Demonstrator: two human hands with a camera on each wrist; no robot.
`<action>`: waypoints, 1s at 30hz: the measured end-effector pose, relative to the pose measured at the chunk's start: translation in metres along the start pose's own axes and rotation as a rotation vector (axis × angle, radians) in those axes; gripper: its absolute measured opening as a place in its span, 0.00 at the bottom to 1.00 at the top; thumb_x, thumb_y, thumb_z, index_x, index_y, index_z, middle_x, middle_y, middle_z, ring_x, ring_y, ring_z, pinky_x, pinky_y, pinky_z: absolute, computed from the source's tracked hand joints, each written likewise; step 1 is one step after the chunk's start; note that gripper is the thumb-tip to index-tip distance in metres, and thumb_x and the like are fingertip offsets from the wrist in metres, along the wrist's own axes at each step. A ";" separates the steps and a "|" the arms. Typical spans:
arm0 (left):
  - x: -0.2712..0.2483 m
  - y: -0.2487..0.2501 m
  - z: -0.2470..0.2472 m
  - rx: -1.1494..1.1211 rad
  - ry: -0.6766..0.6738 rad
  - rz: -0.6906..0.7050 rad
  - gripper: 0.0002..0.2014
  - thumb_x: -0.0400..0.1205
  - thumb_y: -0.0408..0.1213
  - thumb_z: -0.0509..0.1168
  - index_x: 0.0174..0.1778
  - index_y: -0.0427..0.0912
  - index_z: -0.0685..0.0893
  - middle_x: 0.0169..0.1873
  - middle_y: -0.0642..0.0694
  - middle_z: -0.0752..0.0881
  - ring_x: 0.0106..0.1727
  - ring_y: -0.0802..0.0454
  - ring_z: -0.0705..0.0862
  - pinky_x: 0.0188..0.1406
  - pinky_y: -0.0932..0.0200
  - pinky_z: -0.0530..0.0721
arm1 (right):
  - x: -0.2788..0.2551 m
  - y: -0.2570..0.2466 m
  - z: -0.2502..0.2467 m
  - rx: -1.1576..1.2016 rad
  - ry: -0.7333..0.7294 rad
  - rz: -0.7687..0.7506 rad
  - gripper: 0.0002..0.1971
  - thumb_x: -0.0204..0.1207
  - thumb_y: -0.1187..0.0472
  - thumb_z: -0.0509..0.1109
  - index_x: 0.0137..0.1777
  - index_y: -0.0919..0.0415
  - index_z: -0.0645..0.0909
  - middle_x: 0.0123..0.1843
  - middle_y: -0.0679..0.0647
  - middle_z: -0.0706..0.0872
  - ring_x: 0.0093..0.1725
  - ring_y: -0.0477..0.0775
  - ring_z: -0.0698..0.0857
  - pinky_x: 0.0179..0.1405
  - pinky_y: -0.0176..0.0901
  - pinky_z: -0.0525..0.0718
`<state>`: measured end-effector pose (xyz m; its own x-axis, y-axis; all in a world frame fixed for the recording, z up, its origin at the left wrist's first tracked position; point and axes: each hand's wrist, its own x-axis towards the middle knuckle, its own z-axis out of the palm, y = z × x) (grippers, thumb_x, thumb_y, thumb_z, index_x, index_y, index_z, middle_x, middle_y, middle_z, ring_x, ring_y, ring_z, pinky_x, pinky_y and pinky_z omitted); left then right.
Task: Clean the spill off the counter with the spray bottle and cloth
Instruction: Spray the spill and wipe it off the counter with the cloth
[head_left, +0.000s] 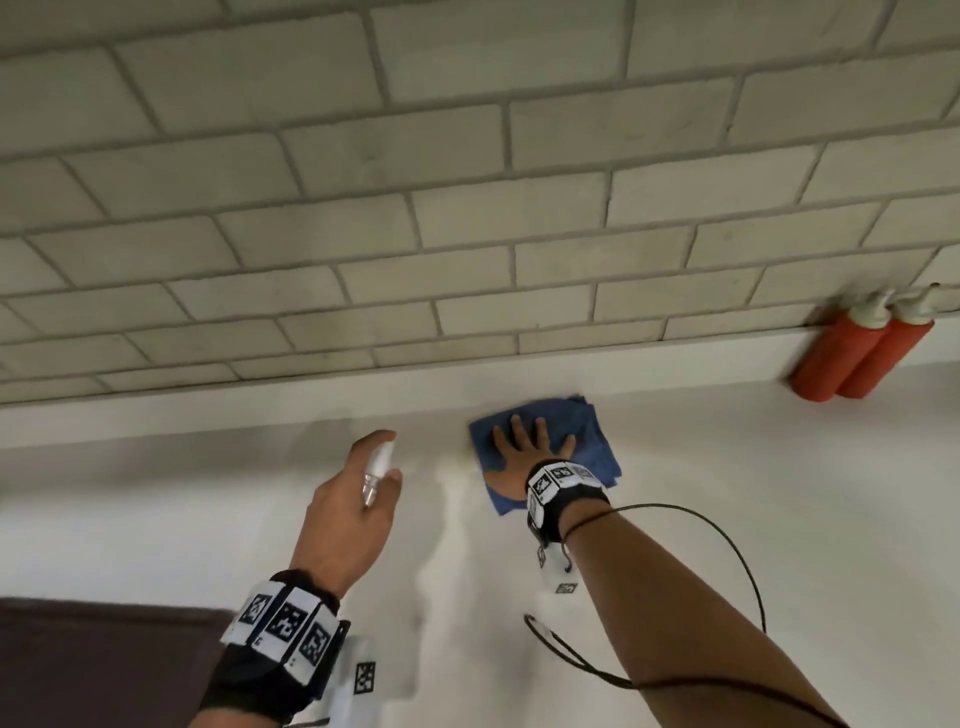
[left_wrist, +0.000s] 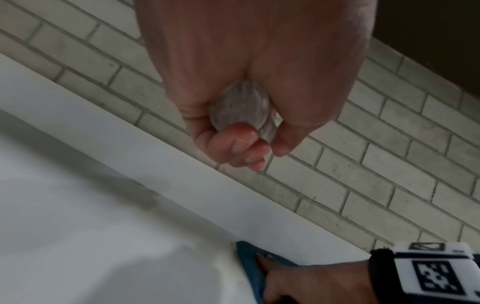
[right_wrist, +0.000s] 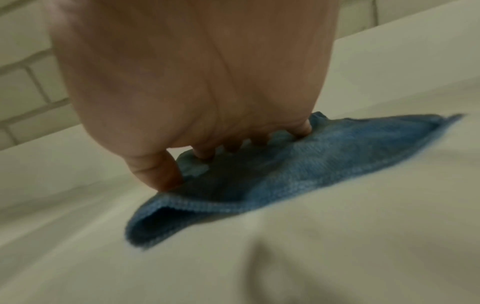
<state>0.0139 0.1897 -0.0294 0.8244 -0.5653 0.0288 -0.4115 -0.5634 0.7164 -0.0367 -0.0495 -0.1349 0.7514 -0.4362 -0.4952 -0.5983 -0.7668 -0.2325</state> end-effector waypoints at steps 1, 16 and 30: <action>-0.001 -0.002 -0.003 -0.005 0.007 -0.008 0.19 0.87 0.46 0.62 0.73 0.68 0.72 0.37 0.47 0.82 0.38 0.47 0.81 0.43 0.53 0.79 | -0.003 -0.015 0.004 -0.014 -0.002 -0.024 0.38 0.83 0.36 0.52 0.88 0.43 0.41 0.89 0.47 0.34 0.87 0.65 0.35 0.76 0.85 0.36; -0.022 -0.006 -0.022 0.000 -0.033 0.015 0.18 0.87 0.46 0.61 0.71 0.69 0.72 0.41 0.51 0.85 0.47 0.48 0.84 0.51 0.50 0.82 | -0.036 0.021 0.021 -0.038 0.034 -0.018 0.39 0.81 0.30 0.49 0.86 0.38 0.36 0.88 0.42 0.31 0.87 0.59 0.33 0.77 0.81 0.36; -0.041 0.039 0.038 0.004 -0.159 0.136 0.17 0.87 0.48 0.61 0.71 0.69 0.71 0.37 0.54 0.84 0.38 0.50 0.83 0.44 0.51 0.82 | -0.101 0.108 0.042 0.027 0.053 0.104 0.40 0.78 0.24 0.47 0.85 0.33 0.35 0.87 0.38 0.31 0.87 0.56 0.33 0.78 0.79 0.35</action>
<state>-0.0511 0.1683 -0.0286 0.6897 -0.7240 0.0144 -0.5162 -0.4777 0.7109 -0.1886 -0.0684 -0.1449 0.6983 -0.5373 -0.4730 -0.6803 -0.7038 -0.2047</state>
